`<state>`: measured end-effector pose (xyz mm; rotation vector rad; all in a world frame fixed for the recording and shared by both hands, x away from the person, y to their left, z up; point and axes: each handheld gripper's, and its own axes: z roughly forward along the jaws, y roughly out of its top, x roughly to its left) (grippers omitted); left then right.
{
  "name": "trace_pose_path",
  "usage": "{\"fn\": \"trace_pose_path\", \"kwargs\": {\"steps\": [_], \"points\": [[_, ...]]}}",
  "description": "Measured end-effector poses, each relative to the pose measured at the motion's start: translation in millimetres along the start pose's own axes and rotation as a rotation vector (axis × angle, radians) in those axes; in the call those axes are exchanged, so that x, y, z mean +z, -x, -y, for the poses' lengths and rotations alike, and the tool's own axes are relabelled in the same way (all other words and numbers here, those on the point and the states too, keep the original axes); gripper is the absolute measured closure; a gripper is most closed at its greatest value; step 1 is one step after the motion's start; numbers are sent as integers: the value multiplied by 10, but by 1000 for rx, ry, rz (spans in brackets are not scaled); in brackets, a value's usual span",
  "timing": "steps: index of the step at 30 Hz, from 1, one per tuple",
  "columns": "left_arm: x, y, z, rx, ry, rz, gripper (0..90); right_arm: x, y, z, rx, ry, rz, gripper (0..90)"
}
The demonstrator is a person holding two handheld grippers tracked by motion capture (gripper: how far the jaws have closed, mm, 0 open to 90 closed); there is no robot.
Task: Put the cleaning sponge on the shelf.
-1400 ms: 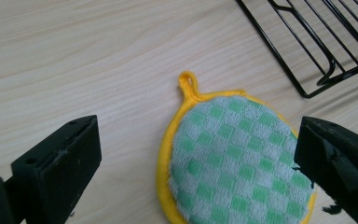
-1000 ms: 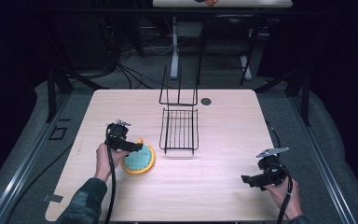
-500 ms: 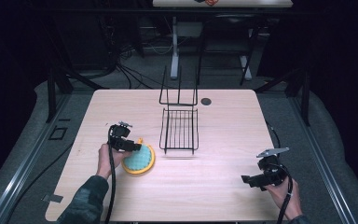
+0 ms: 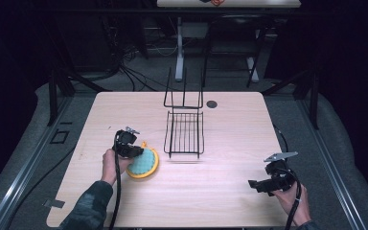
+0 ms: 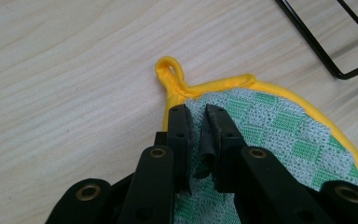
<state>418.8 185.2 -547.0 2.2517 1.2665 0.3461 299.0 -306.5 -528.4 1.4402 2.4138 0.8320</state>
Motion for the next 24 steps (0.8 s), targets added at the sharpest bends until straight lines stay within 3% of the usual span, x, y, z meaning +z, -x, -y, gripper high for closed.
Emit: {"fn": "trace_pose_path", "kwargs": {"steps": [6,24], "points": [[-24,10,-6,10,17,-11,843,-22,5,1,4,11,1,108],[-310,-11,-68,15,80,22,872,-22,9,0,4,12,4,109]]}}
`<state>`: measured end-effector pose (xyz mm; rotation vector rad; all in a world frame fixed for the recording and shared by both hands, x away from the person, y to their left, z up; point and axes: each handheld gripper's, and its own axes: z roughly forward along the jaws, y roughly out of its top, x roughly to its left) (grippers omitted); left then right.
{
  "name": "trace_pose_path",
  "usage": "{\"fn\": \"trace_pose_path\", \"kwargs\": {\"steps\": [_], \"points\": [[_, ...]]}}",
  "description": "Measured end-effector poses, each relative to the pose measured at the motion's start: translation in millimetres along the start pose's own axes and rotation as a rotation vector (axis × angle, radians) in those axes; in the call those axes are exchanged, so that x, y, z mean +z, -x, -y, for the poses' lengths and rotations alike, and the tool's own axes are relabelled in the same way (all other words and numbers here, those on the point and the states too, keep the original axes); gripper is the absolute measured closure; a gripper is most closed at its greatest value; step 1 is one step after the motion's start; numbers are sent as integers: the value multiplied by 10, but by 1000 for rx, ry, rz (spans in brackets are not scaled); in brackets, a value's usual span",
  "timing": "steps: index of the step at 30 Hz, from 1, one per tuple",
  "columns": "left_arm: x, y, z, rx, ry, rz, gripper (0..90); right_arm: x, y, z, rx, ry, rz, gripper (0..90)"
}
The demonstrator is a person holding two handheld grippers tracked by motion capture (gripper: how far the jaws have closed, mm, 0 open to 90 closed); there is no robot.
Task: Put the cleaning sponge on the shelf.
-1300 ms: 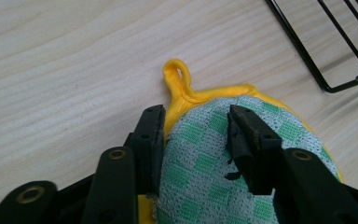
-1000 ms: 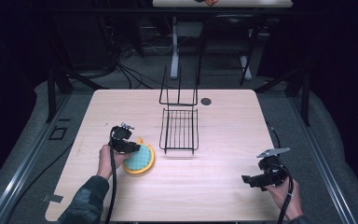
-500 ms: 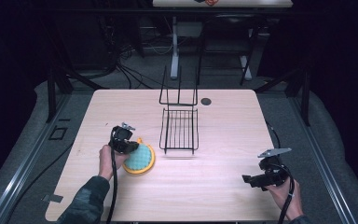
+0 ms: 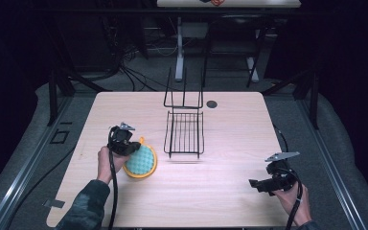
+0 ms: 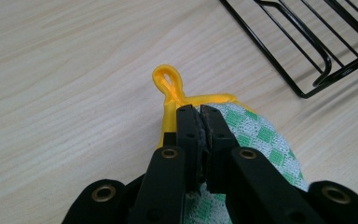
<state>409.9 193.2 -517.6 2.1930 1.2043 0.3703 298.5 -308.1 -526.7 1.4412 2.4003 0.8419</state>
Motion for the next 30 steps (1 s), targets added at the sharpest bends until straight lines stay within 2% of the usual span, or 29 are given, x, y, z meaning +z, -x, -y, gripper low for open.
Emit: {"fn": "trace_pose_path", "kwargs": {"steps": [6,16,30], "points": [[-19,19,-16,5,-3,6,872,3,-5,-6,-4,-6,4,109],[-127,33,-56,8,18,15,871,0,3,-2,-3,-6,9,109],[-212,40,-66,10,24,10,871,-13,-1,3,-2,0,25,110]]}}
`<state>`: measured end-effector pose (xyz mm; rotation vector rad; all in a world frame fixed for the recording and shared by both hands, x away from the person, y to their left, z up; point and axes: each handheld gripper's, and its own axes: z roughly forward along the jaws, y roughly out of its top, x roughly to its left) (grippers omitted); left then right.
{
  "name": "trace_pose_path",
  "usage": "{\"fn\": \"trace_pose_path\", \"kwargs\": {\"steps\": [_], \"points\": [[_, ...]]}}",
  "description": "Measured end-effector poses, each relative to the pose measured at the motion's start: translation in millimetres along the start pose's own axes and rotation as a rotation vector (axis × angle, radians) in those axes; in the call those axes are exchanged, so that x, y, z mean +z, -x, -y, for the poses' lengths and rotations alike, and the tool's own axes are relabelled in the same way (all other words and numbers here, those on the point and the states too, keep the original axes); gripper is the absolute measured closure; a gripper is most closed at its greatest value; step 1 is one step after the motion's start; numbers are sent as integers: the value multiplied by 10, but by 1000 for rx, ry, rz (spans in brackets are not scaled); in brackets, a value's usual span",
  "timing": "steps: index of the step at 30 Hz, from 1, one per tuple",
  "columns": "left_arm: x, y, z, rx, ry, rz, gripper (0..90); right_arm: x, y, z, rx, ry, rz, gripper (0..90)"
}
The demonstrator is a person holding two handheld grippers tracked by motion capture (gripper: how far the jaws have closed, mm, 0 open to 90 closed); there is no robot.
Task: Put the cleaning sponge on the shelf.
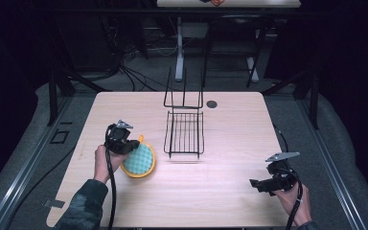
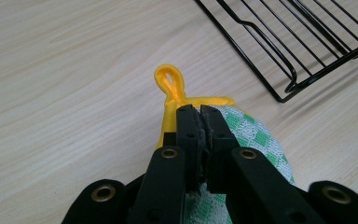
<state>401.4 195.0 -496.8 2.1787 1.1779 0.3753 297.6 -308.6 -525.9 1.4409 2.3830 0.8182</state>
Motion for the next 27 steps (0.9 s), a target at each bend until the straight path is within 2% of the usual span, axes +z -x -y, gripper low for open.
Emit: {"fn": "trace_pose_path", "kwargs": {"steps": [9,27], "points": [[-111,-23,-31,1,12,9,871,12,13,8,2,-5,-3,109],[-320,28,-143,43,24,18,871,-5,11,6,-1,-3,1,112]]}}
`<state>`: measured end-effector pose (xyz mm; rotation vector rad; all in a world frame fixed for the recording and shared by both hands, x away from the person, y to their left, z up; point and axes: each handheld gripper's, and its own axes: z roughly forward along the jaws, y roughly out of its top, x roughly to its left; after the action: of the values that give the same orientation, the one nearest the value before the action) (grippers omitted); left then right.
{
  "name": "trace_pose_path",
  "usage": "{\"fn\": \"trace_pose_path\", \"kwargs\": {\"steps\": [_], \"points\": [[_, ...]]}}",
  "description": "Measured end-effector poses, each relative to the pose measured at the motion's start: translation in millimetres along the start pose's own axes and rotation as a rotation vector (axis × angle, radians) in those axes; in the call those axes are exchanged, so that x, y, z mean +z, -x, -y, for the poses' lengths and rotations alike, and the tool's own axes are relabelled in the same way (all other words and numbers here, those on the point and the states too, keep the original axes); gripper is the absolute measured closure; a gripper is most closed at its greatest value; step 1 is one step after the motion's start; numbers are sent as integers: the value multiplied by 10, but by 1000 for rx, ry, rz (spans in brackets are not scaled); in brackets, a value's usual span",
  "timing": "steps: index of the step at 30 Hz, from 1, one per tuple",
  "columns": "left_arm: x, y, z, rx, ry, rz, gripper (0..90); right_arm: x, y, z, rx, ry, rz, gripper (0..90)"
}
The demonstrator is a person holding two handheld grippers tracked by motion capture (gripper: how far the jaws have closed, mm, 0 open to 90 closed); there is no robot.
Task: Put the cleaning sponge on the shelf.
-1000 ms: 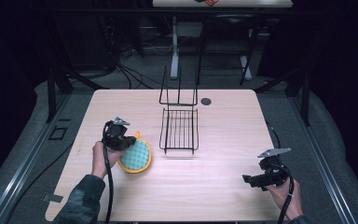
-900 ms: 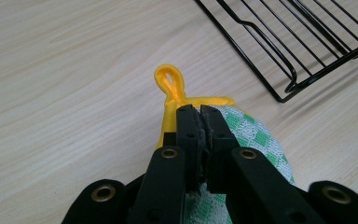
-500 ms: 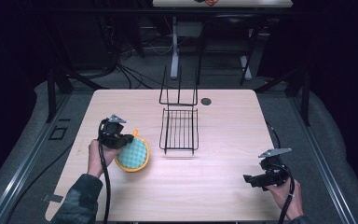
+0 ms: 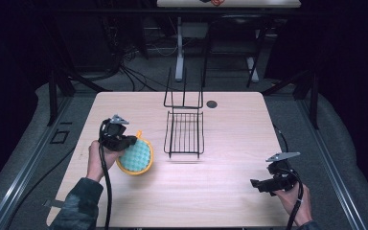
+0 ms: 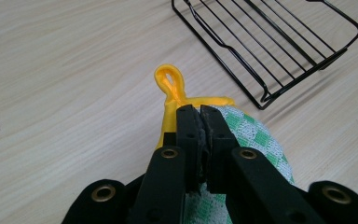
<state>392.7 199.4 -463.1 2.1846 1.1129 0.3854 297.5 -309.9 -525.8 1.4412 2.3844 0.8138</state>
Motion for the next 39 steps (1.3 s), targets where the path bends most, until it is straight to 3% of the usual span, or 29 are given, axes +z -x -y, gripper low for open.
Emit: {"fn": "trace_pose_path", "kwargs": {"steps": [14,39], "points": [[-113,49,-110,24,7,5,871,-17,1,-2,-6,-6,0,114],[-89,145,-309,48,32,31,871,-16,-3,-6,-5,-4,-5,117]]}}
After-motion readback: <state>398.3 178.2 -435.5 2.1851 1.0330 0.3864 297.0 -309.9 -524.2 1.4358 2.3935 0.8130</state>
